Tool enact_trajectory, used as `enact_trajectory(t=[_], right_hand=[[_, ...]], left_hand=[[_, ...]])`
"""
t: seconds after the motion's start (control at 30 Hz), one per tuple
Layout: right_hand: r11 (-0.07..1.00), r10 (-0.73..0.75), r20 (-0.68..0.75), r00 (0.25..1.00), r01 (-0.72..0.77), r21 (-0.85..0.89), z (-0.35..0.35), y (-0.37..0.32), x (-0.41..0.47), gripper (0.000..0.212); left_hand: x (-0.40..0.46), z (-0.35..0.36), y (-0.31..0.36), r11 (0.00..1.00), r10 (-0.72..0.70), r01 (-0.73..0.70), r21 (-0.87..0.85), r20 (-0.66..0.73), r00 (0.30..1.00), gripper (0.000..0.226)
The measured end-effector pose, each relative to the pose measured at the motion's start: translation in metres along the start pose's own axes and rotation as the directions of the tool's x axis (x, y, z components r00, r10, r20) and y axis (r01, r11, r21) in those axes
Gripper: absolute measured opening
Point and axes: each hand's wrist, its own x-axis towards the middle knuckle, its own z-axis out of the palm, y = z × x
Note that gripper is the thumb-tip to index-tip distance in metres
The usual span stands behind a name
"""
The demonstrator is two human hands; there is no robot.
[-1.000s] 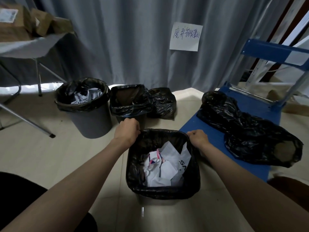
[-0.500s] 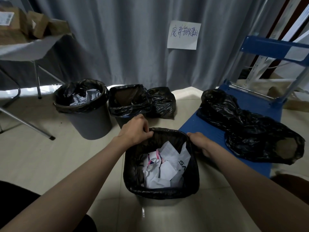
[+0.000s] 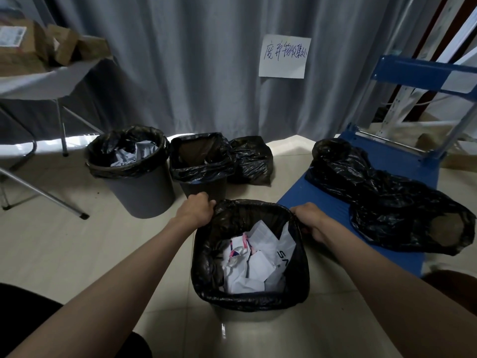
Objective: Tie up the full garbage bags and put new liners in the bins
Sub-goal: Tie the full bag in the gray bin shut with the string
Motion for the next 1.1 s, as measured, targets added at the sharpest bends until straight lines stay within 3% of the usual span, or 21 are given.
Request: enact_trajectory(t=[0.2,0.37,0.53,0.63,0.73,0.8,0.93,1.1], right_hand=[[0.992,-0.077,-0.114,0.991,0.087,0.089,0.004,0.000,0.002,0.020],[0.977,-0.215,-0.219,0.952,0.207,-0.059,0.012,-0.012,-0.001,0.022],[0.958,-0.288,-0.177,0.941,0.284,-0.044,0.016,-0.023,-0.010,0.027],[0.932,-0.349,-0.108,0.931,0.332,-0.146,0.017,-0.021,-0.016,0.019],[0.888,-0.360,-0.023,0.932,0.336,-0.314,0.016,-0.016,-0.012,0.027],[0.853,-0.371,-0.038,0.928,0.325,-0.408,0.016,-0.011,-0.007,0.019],[0.882,-0.390,-0.169,0.905,0.315,-0.350,0.011,-0.009,-0.007,0.004],[0.916,-0.343,-0.161,0.925,0.291,-0.278,0.011,-0.015,-0.007,0.007]], left_hand=[[0.000,-0.001,-0.003,0.993,-0.044,0.044,-0.110,-0.001,0.999,0.041],[-0.001,-0.005,-0.003,0.992,-0.019,0.014,-0.128,-0.040,0.999,0.026],[0.000,-0.003,0.001,0.993,0.018,-0.021,-0.120,-0.029,0.999,0.021],[0.000,0.001,0.002,0.990,0.041,-0.042,-0.134,-0.015,0.999,0.026],[0.001,0.005,0.001,0.991,0.052,-0.051,-0.126,0.011,0.999,0.032],[0.001,0.006,0.001,0.992,0.037,-0.034,-0.121,0.023,0.999,0.033],[0.002,0.005,0.000,0.989,0.010,-0.007,-0.147,0.020,1.000,0.031],[0.004,0.001,0.001,0.976,-0.014,0.002,-0.218,-0.054,0.998,0.016]])
